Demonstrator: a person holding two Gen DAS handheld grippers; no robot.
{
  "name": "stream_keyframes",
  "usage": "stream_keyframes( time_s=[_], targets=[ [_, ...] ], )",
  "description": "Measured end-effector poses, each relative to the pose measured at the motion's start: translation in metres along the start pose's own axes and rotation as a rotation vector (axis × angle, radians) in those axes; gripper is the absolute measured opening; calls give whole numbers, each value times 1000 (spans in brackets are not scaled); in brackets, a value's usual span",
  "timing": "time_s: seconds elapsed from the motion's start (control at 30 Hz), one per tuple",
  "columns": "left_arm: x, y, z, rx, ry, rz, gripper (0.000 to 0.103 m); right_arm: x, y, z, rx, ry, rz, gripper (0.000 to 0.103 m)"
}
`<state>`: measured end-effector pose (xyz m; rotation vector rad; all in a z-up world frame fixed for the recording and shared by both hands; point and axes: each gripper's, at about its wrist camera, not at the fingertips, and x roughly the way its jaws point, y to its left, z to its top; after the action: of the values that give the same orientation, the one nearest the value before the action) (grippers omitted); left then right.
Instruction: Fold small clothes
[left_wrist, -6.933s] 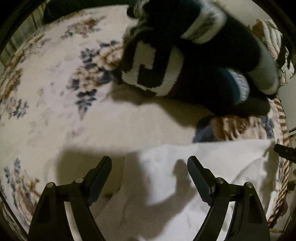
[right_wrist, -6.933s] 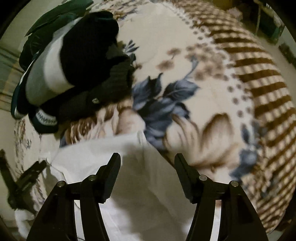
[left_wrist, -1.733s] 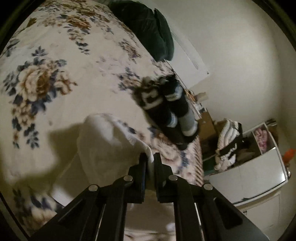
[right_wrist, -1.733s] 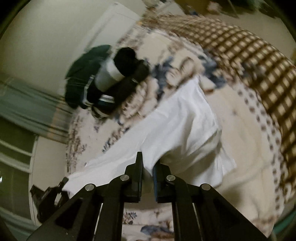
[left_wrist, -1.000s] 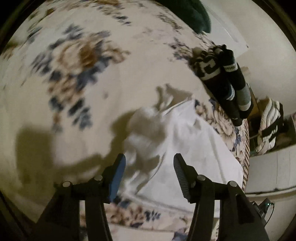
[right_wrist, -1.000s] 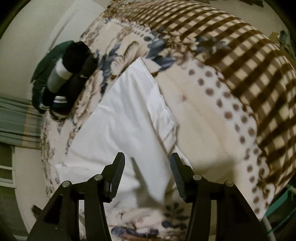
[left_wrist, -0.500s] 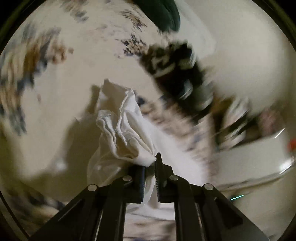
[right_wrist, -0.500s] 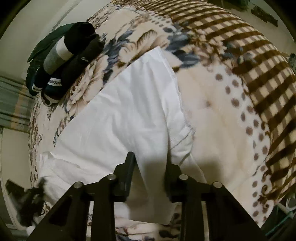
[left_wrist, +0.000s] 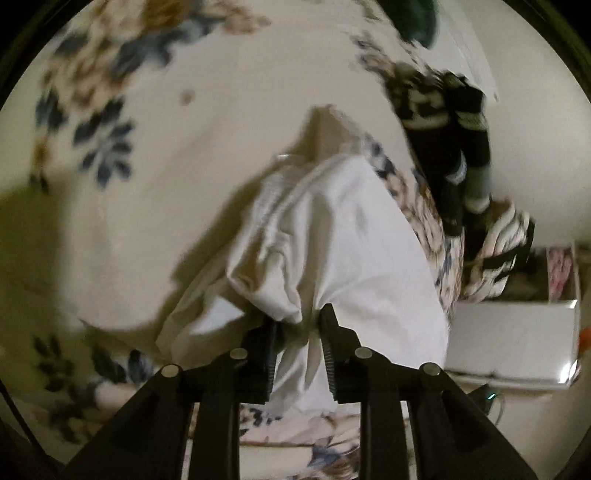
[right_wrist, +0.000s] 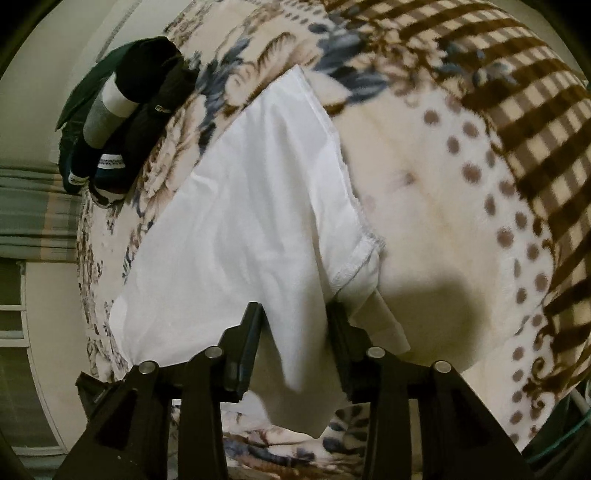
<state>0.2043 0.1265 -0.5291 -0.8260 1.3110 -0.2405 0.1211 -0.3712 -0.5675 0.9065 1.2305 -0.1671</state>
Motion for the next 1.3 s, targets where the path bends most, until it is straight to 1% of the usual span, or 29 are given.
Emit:
stream_keyframes(
  time_s=[0.03, 0.07, 0.13, 0.2, 0.23, 0.27, 0.33, 0.4, 0.47, 0.5, 0.53, 0.6, 0.63, 0.67, 0.7, 0.73, 0.77, 0.8, 0.83, 0.87, 0.93, 0.97, 1.0, 1.03, 1.07, 1.1, 1.2, 1.23, 1.3],
  targets=[
    [-4, -7, -3, 50, 0, 42, 20, -2, 1, -1, -4, -7, 0, 12],
    [-6, -12, -5, 85, 0, 82, 20, -7, 2, -2, -10, -20, -28, 10],
    [-8, -19, -8, 122, -7, 147, 20, -11, 2, -3, -14, -35, -70, 9],
    [-13, -25, -11, 152, -17, 197, 20, -8, 1, -1, -33, -5, -99, 10],
    [-19, -29, -12, 167, -32, 243, 20, -7, 1, 0, -36, 13, -106, 16],
    [-22, -36, -13, 184, -45, 254, 20, -8, 0, 1, -28, 20, -112, 29],
    [-26, -52, -14, 229, -79, 288, 20, -16, -2, 4, 7, 3, -107, 44],
    [-23, -69, -13, 283, -110, 305, 22, -27, -6, 9, 45, -52, -62, 46],
    [-12, -84, -8, 344, -138, 354, 53, -33, -9, 16, 71, -93, -42, 46],
    [-5, -88, -4, 352, -137, 355, 84, -31, -10, 20, 79, -98, -32, 46],
    [5, -91, 1, 357, -140, 350, 90, -29, -10, 24, 91, -99, -33, 46],
    [22, -96, 9, 366, -121, 344, 90, -19, -9, 33, 96, -92, -35, 46],
    [31, -97, 13, 368, -106, 343, 90, -10, -5, 38, 76, -69, -63, 40],
    [37, -97, 16, 371, -98, 349, 90, -4, -2, 40, 66, -56, -64, 11],
    [44, -95, 21, 372, -82, 357, 90, -2, 1, 39, 63, -50, -22, 6],
    [44, -95, 22, 371, -74, 356, 90, -2, 6, 39, 53, -41, 19, 6],
    [47, -92, 24, 367, -68, 358, 90, -8, 10, 38, 43, -47, 93, 6],
    [48, -89, 26, 358, -61, 361, 90, -12, 7, 38, 67, -41, 203, 6],
    [49, -84, 29, 346, -54, 355, 90, -14, 1, 38, 101, -31, 266, 6],
    [50, -80, 30, 341, -50, 357, 90, -13, -14, 38, 178, -20, 309, 6],
    [50, -74, 31, 323, -42, 363, 90, -2, -45, 40, 291, 21, 324, 6],
    [50, -72, 31, 311, -38, 357, 90, 7, -67, 40, 365, 37, 255, 12],
    [48, -72, 31, 306, -37, 357, 90, 9, -80, 39, 401, 26, 224, 16],
    [46, -73, 30, 306, -36, 359, 90, 6, -85, 37, 421, 13, 222, 28],
    [43, -74, 29, 308, -37, 358, 90, 2, -86, 36, 422, 1, 215, 41],
    [39, -75, 26, 309, -38, 360, 90, -5, -84, 34, 410, -14, 213, 43],
    [30, -74, 18, 305, -44, 366, 90, -27, -65, 23, 327, -54, 193, 44],
    [29, -74, 15, 305, -46, 374, 90, -29, -57, 18, 297, -48, 190, 44],
    [27, -71, 8, 310, -46, 385, 90, -25, -45, 7, 248, 4, 160, 44]
  ],
)
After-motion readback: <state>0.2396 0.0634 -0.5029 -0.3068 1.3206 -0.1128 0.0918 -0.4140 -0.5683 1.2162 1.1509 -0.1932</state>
